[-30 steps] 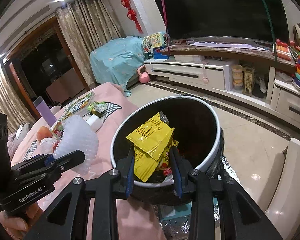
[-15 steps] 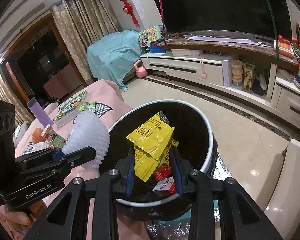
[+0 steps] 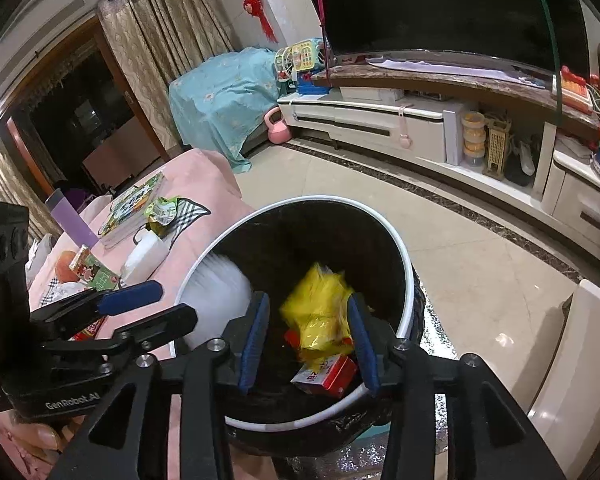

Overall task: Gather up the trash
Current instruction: 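Open both tools to drop the foam sleeve and yellow packet into the bin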

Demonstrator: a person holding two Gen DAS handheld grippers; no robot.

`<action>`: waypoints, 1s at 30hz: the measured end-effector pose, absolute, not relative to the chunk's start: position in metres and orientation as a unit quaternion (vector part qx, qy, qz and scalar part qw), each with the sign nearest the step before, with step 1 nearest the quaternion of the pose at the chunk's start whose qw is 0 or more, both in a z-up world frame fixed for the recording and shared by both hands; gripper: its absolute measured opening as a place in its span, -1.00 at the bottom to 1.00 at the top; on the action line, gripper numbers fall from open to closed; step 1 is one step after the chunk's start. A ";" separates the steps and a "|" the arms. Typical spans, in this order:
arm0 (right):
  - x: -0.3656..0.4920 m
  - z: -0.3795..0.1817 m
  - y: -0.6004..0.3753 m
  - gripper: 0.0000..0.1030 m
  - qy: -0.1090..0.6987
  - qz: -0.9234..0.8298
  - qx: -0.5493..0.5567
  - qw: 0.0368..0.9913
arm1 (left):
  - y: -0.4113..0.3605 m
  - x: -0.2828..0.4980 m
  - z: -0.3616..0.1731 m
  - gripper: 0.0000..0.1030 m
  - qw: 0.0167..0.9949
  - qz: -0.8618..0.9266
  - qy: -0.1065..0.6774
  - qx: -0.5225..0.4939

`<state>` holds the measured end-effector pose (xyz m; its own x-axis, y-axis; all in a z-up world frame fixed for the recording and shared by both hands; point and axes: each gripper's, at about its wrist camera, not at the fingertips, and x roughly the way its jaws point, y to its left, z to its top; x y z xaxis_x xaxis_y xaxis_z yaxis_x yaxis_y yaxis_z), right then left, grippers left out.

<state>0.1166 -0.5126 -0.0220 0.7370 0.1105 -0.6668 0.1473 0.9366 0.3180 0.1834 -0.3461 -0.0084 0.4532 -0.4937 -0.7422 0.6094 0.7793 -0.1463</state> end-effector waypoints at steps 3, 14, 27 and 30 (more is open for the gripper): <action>0.114 -0.022 -0.513 -0.02 0.360 -0.012 0.180 0.915 | -0.338 0.180 -0.008 0.33 0.853 -0.319 0.407 0.066; 0.088 -0.006 -0.487 0.63 0.317 0.001 0.192 0.929 | -0.271 0.142 -0.018 0.43 0.875 -0.269 0.401 0.029; 0.073 -0.017 -0.409 0.82 0.324 0.060 0.198 0.923 | -0.168 0.109 -0.025 0.43 0.892 -0.198 0.404 -0.038; 0.075 -0.024 -0.389 0.82 0.337 0.076 0.195 0.918 | -0.145 0.103 -0.030 0.43 0.895 -0.180 0.405 -0.049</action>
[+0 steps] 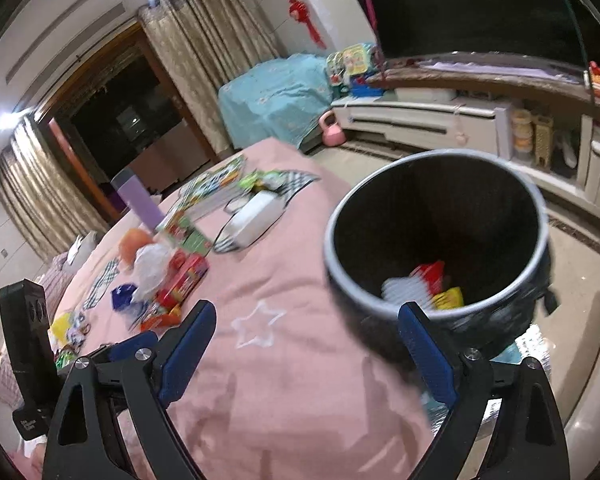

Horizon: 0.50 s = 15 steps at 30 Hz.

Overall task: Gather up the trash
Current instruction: 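Open both tools to drop the foam sleeve and yellow packet into the bin, then grasp the blue plastic bag with left tool while right tool grasps orange wrapper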

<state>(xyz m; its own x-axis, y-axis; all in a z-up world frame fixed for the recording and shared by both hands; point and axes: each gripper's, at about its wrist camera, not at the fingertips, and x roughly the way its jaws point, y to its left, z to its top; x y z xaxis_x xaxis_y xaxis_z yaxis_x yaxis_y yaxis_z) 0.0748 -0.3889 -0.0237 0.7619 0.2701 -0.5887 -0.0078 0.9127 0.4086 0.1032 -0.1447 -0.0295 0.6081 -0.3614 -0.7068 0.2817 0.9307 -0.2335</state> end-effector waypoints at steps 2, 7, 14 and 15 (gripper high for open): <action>0.075 -0.027 -0.378 0.82 0.343 0.084 0.192 0.916 | -0.132 0.101 -0.031 0.43 0.897 -0.169 0.404 -0.058; 0.077 -0.034 -0.352 0.82 0.354 0.102 0.181 0.912 | -0.099 0.097 -0.034 0.43 0.901 -0.141 0.404 -0.077; 0.084 -0.039 -0.326 0.82 0.366 0.120 0.171 0.907 | -0.057 0.099 -0.038 0.43 0.902 -0.109 0.404 -0.107; 0.086 -0.039 -0.322 0.82 0.368 0.123 0.170 0.906 | -0.055 0.099 -0.038 0.43 0.902 -0.107 0.405 -0.110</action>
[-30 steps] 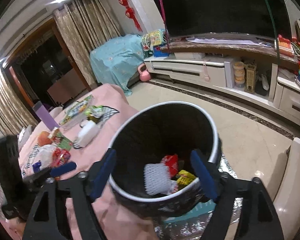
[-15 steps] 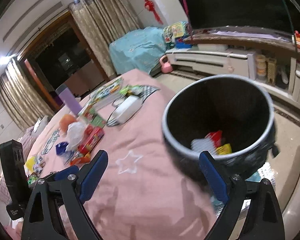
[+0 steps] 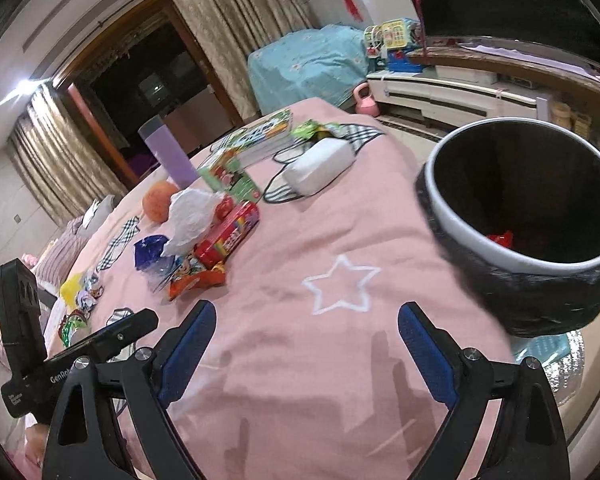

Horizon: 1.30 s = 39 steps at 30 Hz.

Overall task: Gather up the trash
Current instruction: 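Grasp the blue plastic bag with left tool while right tool grasps orange wrapper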

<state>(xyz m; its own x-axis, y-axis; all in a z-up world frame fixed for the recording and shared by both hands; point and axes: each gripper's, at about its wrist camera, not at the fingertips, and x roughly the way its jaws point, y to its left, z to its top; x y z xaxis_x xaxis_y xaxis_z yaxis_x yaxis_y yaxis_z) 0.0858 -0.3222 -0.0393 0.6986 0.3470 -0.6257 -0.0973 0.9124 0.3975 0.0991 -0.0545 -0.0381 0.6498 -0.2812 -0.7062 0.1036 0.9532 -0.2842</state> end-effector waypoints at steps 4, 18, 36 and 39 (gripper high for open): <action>0.092 -0.040 -0.306 0.82 0.373 0.133 0.161 0.904 | -0.043 0.102 -0.040 0.44 0.901 -0.098 0.406 -0.118; 0.109 -0.048 -0.279 0.82 0.385 0.148 0.149 0.898 | -0.023 0.139 -0.036 0.44 0.902 -0.073 0.397 -0.150; 0.134 -0.053 -0.229 0.79 0.399 0.204 0.141 0.883 | 0.036 0.138 -0.061 -0.22 0.888 -0.050 0.426 -0.164; 0.144 -0.059 -0.218 0.66 0.410 0.210 0.149 0.875 | 0.042 0.134 -0.054 0.17 0.889 -0.048 0.418 -0.181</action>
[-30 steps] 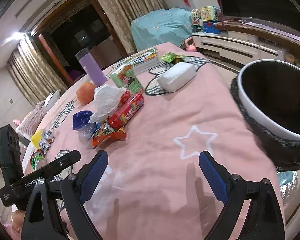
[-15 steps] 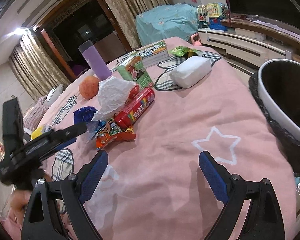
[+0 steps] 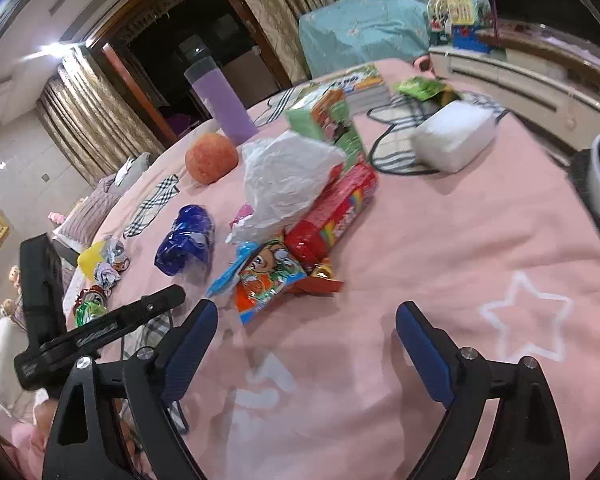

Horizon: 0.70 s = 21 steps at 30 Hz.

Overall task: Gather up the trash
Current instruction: 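Grasp the blue plastic bag with left tool while right tool grasps orange wrapper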

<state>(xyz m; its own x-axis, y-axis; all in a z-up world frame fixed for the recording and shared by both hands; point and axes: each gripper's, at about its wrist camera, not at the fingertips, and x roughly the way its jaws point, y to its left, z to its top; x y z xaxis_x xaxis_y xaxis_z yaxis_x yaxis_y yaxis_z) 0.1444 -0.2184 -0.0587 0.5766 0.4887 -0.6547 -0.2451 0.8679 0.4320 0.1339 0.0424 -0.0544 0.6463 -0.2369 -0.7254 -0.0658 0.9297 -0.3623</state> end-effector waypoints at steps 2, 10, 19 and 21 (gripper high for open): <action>0.151 -0.062 -0.212 0.51 0.419 0.209 0.152 0.870 | 0.044 0.134 -0.046 0.35 0.893 -0.046 0.405 -0.191; 0.173 -0.068 -0.202 -0.39 0.439 0.195 0.158 0.863 | 0.037 0.174 -0.036 0.62 0.898 -0.024 0.398 -0.188; 0.155 -0.064 -0.205 -0.76 0.432 0.213 0.149 0.864 | 0.018 0.191 -0.054 -0.28 0.902 -0.033 0.411 -0.128; 0.149 -0.061 -0.207 -0.79 0.429 0.215 0.146 0.865 | 0.017 0.187 -0.051 -0.32 0.905 -0.036 0.407 -0.120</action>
